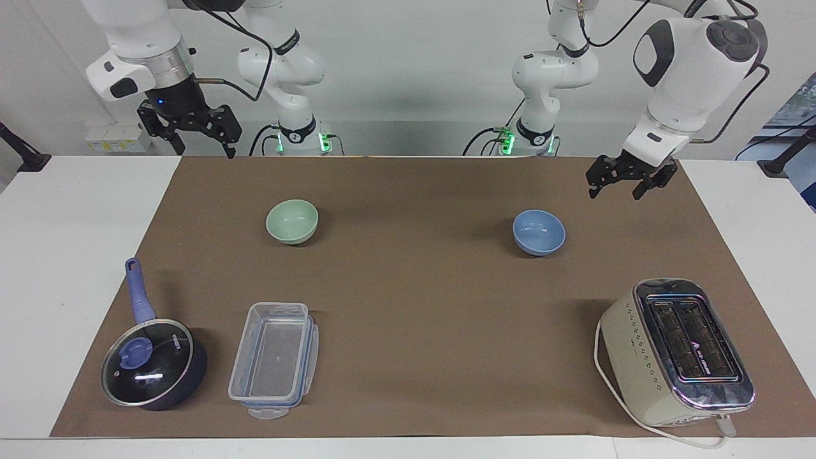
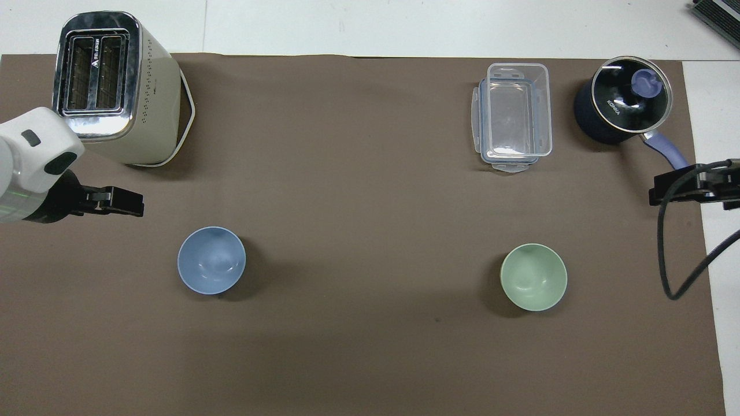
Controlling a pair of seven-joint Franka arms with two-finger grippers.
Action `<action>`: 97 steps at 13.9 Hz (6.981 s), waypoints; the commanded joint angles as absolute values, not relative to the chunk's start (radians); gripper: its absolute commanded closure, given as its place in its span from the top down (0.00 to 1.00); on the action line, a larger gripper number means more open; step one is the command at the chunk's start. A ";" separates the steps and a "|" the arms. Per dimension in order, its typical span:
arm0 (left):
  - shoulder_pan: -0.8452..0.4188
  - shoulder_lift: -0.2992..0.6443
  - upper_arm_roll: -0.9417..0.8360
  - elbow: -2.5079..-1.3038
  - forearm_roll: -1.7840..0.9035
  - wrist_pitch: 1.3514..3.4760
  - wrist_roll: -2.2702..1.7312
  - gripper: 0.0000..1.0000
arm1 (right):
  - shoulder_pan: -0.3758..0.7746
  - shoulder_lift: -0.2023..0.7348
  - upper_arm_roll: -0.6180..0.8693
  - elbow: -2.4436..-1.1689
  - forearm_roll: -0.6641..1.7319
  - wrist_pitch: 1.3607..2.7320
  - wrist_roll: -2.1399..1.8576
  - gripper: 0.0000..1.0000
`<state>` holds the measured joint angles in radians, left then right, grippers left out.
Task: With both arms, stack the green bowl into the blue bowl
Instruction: 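Reach the left gripper to the blue bowl and grip its rim, then slide the blue bowl with the left gripper toward the green bowl, then release the blue bowl and withdraw the left gripper to rest, then reach the right gripper to the green bowl and grip its rim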
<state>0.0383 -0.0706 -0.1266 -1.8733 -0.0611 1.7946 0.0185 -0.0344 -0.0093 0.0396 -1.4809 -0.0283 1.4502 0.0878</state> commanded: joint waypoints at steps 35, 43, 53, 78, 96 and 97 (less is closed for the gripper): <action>-0.021 -0.113 -0.132 -2.224 -0.242 2.117 0.184 0.00 | -0.044 -0.032 0.043 -1.506 -0.026 1.457 0.094 1.00; -0.326 -0.129 -0.143 -2.373 -0.344 2.349 0.037 0.00 | -0.044 -0.032 0.043 -1.506 -0.026 1.457 0.094 1.00; -0.598 -0.001 -0.138 -2.464 -0.344 2.732 -0.173 1.00 | -0.044 -0.032 0.043 -1.506 -0.026 1.457 0.094 1.00; 0.089 -0.001 -0.132 -1.561 0.023 1.552 0.002 1.00 | -0.044 -0.112 0.041 -1.678 -0.006 1.569 0.090 1.00; 0.087 -0.012 -0.130 -1.585 0.020 1.548 0.003 1.00 | -0.035 -0.201 0.041 -2.385 0.023 2.109 0.083 1.00; 0.087 -0.012 -0.130 -1.585 0.020 1.548 0.003 1.00 | -0.034 -0.193 0.041 -2.402 0.023 2.132 0.083 1.00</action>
<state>0.0759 -0.0120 -0.1190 -1.5901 -0.0020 1.5664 0.0150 -0.0324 -0.1837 0.0395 -2.3505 -0.0023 2.0811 0.0878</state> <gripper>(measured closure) 0.000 0.000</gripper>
